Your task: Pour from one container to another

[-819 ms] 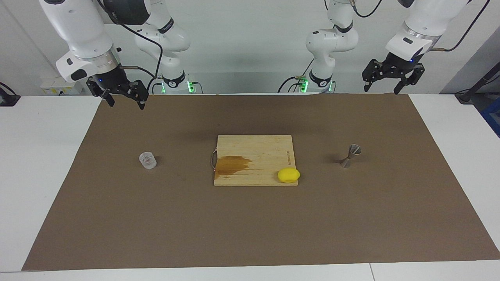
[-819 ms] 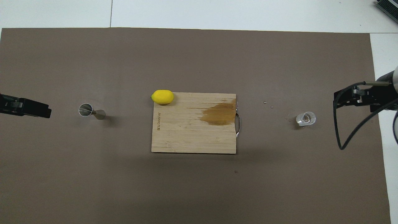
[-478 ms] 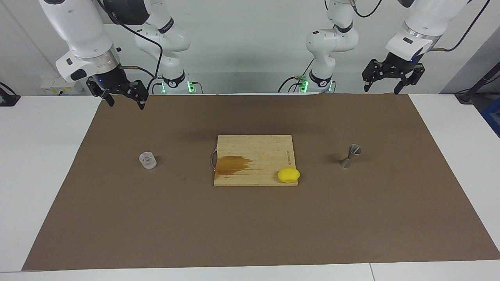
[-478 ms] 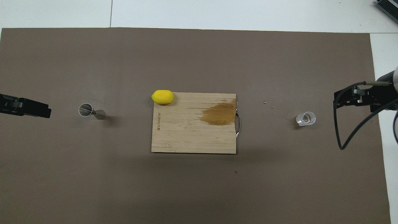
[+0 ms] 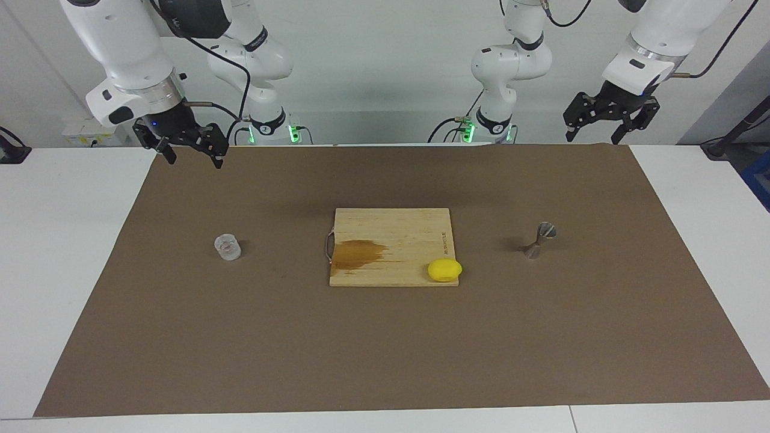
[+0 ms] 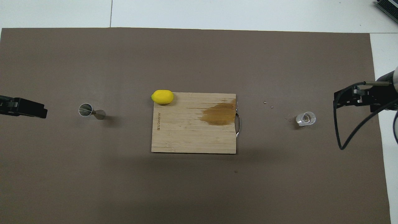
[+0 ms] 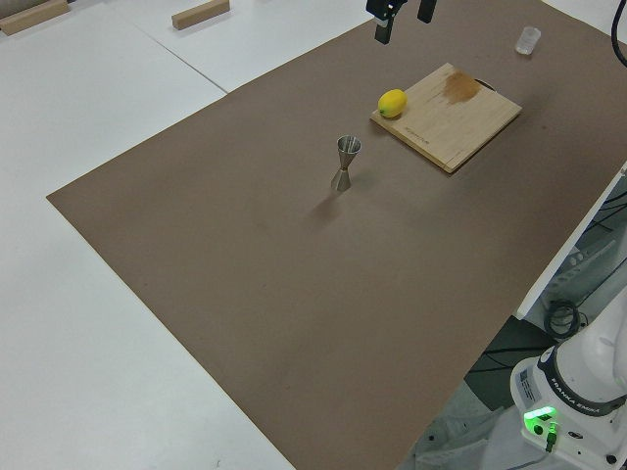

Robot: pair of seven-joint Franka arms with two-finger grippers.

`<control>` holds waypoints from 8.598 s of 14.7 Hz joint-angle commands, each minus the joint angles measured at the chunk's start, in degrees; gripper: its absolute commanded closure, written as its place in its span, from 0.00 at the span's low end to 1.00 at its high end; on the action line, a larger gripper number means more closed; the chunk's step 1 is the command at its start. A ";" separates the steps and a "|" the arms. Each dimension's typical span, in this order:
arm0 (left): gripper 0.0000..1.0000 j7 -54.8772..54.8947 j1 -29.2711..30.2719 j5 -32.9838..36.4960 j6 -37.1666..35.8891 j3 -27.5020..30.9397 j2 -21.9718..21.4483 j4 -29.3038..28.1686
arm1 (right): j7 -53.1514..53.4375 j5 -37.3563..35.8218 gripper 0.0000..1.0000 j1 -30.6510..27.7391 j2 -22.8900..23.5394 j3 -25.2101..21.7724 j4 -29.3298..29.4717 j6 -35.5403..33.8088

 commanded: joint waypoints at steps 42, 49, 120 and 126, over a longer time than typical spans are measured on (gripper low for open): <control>0.05 -59.27 16.16 -67.23 28.80 2.72 11.01 -39.51 | 0.48 -0.51 0.00 -0.44 -0.50 0.32 -0.73 0.53; 0.16 -57.77 15.72 -67.23 30.04 2.63 10.92 -41.18 | 0.39 -0.51 0.00 -0.53 -0.42 0.32 -0.73 0.45; 0.00 -80.88 -40.09 -80.87 73.37 2.02 26.83 -16.57 | 49.52 26.55 0.01 -17.92 12.84 -0.30 -8.55 15.29; 0.00 -81.06 -36.32 -78.40 67.76 2.02 19.64 -22.36 | 48.73 29.11 0.00 -20.74 20.92 -0.21 -9.61 19.69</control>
